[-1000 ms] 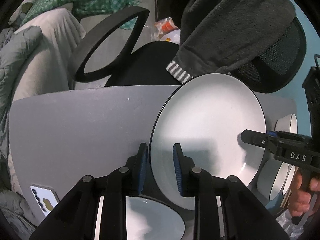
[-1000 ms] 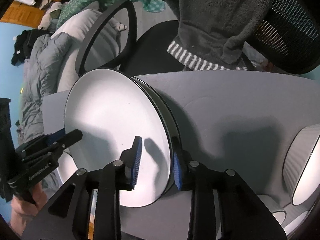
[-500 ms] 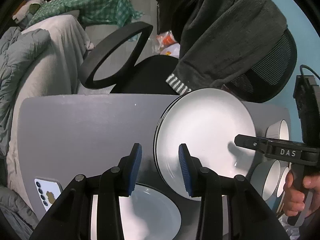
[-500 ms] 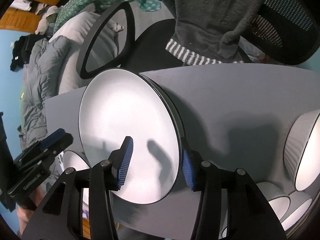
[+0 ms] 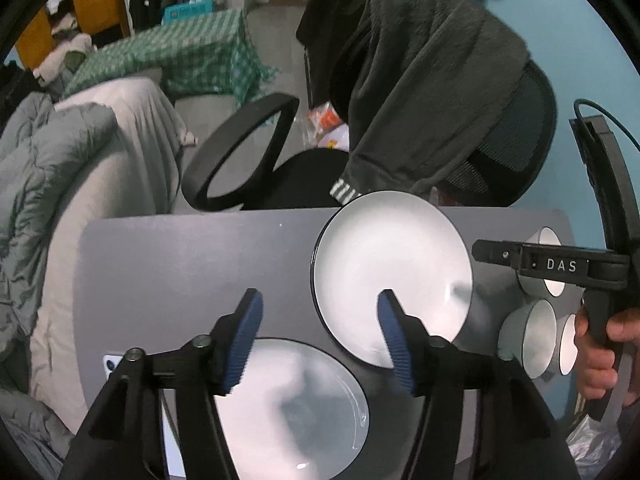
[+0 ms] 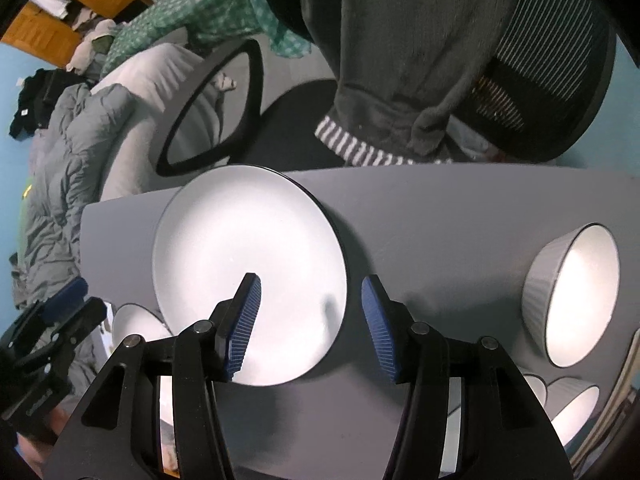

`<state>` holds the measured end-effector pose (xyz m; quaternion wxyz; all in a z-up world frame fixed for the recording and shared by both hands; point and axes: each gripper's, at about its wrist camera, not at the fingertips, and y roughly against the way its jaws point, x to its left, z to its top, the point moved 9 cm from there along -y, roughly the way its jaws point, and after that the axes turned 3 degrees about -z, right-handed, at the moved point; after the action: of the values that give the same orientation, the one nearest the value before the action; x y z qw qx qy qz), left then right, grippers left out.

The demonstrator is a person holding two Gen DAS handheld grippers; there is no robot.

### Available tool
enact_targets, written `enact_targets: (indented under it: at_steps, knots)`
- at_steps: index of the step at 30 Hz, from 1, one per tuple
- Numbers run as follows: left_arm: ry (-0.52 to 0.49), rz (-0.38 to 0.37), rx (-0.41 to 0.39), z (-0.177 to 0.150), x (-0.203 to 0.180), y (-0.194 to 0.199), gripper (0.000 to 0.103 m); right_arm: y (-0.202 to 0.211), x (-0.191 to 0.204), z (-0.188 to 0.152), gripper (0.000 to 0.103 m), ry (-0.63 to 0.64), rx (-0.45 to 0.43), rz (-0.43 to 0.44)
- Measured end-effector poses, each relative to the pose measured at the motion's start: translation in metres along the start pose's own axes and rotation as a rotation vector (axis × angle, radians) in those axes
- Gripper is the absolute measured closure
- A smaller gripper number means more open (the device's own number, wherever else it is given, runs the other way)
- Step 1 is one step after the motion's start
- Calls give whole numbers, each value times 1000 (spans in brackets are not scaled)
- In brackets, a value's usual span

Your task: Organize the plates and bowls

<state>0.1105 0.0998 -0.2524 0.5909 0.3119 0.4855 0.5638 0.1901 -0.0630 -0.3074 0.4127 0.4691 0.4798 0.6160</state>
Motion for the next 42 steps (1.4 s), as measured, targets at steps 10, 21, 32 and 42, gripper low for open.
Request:
enact_targets:
  at_steps: [10, 21, 32, 42]
  knots:
    - [-52, 3, -130, -18, -11, 53, 37, 41, 27, -22, 47, 120, -128, -45]
    - [-18, 30, -172, -42, -13, 86, 31, 65, 45, -51, 47, 203, -213, -75]
    - [40, 12, -145, -65, 1, 97, 30, 78, 45, -81, 42, 206, -217, -55]
    - [94, 6, -102, -83, 39, 79, 30, 70, 42, -104, 42, 187, -177, -46]
